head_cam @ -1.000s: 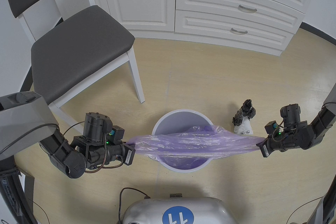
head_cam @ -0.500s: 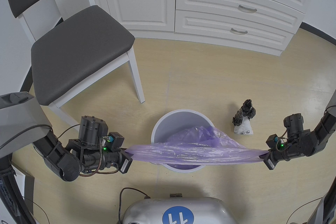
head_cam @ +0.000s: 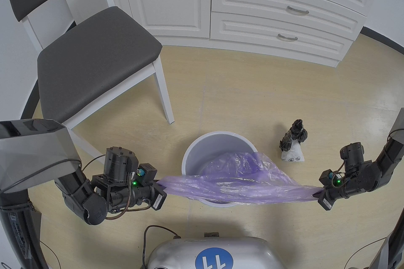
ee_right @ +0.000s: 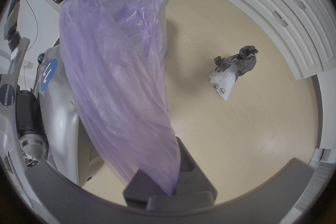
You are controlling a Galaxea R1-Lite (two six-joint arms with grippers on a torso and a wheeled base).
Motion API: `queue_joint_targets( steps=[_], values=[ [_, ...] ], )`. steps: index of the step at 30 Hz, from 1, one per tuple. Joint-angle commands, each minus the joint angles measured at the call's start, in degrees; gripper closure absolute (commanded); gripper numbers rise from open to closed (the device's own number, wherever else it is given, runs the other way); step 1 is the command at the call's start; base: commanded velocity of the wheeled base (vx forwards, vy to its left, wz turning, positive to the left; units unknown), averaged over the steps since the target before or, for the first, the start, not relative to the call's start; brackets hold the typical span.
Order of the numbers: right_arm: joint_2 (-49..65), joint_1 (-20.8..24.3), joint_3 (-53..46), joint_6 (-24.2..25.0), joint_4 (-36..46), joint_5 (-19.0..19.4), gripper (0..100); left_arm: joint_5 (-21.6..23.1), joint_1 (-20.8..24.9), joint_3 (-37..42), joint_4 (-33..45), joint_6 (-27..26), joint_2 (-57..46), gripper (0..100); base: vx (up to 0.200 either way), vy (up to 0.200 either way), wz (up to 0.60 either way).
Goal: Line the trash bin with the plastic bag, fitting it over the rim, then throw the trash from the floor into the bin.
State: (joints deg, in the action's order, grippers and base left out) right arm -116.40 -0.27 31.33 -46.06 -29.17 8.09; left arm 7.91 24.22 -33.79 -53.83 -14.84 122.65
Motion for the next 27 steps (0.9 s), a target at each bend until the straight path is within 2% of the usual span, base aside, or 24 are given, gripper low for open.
queue_joint_targets(
  steps=[1,5,14,18,21,27],
  values=[
    [-1.03,-0.26,0.75,0.70,-0.36,0.34,100,-2.29,1.71,-1.01,-11.12,3.94,7.43,100,0.000,0.000,0.00],
    [-0.15,-1.58,0.66,0.62,-0.89,0.43,100,-5.01,2.23,-2.95,-17.80,7.10,9.63,100,0.000,0.000,0.00],
    [-0.59,-1.75,0.31,-0.26,-0.80,0.34,100,-5.36,2.14,-4.26,-18.06,7.98,9.71,100,0.000,0.000,0.00],
    [-0.67,-1.67,0.14,-0.61,-0.80,0.34,100,-5.10,1.44,-2.51,-17.09,7.19,8.92,100,0.000,0.000,0.00],
    [-0.59,-1.67,-0.48,-2.72,-0.53,0.34,100,-2.46,-1.02,1.62,-13.93,0.95,4.70,100,0.000,0.000,0.00],
    [-0.50,-0.61,-2.24,-4.57,-0.62,0.34,100,2.55,-4.45,3.73,-6.11,-4.50,0.75,100,0.000,0.000,0.00]
  ],
)
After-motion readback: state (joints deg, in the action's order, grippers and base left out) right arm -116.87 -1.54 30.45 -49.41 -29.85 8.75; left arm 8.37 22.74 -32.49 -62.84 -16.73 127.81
